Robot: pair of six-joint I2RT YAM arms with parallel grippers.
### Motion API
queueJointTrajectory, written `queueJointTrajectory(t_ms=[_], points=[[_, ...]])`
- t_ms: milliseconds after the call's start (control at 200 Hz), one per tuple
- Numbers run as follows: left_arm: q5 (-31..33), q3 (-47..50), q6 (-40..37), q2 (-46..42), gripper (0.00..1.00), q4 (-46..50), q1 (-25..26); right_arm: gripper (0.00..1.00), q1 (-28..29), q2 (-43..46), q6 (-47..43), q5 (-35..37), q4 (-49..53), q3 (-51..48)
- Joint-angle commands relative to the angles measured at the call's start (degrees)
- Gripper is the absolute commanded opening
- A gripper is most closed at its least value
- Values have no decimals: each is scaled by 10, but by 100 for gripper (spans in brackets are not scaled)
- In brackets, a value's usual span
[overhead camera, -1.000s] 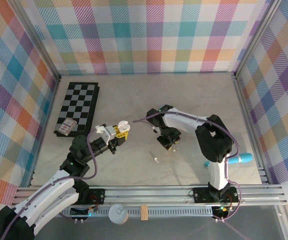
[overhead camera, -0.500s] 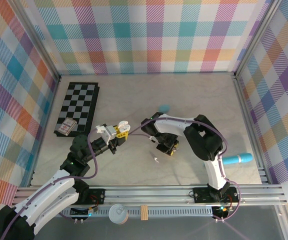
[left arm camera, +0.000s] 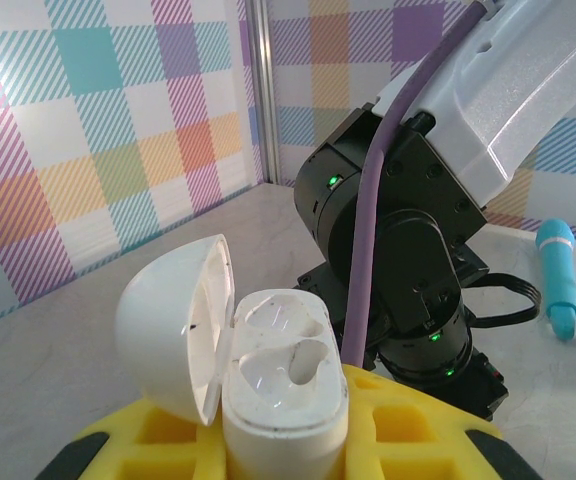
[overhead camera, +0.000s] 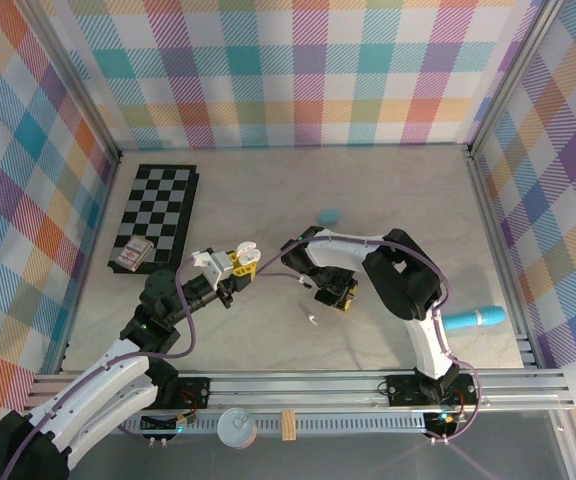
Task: Insert wireless bluetooth earbuds into charging case
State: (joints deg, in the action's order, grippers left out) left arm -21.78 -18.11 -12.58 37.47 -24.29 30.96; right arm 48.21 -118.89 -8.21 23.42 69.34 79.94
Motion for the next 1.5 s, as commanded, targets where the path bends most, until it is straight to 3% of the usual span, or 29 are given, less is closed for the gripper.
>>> queueJointTrajectory(t_ms=[0, 280, 640, 1165, 1500], points=[[-2, -7, -8, -8, 2, -18, -6, 32, 0, -23, -7, 11, 1, 5], [-1, -8, -9, -13, 2, -15, -6, 26, -1, -24, -3, 2, -1, -2], [2, -5, -6, -8, 2, -24, -6, 23, -15, 44, 40, -24, -19, 0], [19, 5, 22, 56, 2, -103, 3, 24, -110, 222, 87, -191, -104, -52], [53, 5, 3, 196, 2, -219, 57, 24, -148, 295, 126, -339, -155, -71]])
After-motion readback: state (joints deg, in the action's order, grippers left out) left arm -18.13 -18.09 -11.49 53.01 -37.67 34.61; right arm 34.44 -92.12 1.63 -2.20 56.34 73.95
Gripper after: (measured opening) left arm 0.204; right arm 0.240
